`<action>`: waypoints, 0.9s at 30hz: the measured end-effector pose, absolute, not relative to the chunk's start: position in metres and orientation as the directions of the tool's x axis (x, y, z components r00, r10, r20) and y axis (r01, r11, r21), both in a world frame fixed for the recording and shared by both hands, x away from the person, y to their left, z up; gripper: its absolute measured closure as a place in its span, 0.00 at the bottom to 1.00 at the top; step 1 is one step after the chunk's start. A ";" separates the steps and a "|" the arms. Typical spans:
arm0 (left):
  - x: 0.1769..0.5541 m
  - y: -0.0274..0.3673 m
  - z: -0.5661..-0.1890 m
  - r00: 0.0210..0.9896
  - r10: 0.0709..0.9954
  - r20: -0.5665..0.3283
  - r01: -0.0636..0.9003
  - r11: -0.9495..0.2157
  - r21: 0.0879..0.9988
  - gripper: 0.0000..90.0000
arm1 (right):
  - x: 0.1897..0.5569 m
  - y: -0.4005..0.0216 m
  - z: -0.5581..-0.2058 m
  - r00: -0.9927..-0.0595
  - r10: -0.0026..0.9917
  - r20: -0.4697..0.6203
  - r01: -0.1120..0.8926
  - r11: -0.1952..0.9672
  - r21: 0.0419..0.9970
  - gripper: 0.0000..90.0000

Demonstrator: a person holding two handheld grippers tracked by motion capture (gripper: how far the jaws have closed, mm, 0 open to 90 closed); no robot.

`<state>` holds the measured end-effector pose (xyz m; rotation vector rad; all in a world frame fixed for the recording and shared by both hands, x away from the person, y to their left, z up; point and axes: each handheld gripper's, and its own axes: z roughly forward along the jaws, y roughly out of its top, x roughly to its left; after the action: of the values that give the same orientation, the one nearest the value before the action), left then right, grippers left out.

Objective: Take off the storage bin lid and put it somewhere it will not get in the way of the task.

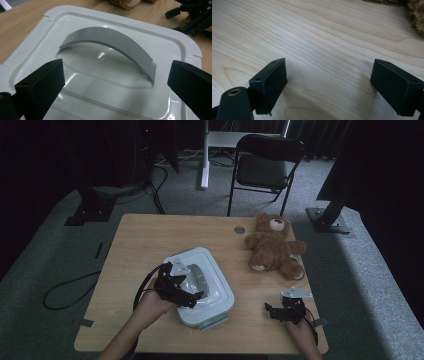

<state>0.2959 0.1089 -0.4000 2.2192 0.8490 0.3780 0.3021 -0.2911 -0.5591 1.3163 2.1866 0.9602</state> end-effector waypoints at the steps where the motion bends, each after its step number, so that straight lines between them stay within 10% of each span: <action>1: 0.296 0.105 -0.401 0.745 0.667 0.022 0.458 -0.536 0.709 0.02 | 0.302 -0.291 -0.559 -0.469 0.883 0.002 0.599 0.316 0.735 0.14; 27: 0.318 0.079 -0.420 0.735 0.677 -0.042 0.519 -0.520 0.678 0.06 | 0.302 -0.291 -0.559 -0.470 0.883 0.001 0.598 0.317 0.736 0.14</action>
<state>0.3178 0.0788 -0.4200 2.2427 0.8975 0.2961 0.3022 -0.2912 -0.5592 1.3144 2.1867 0.9602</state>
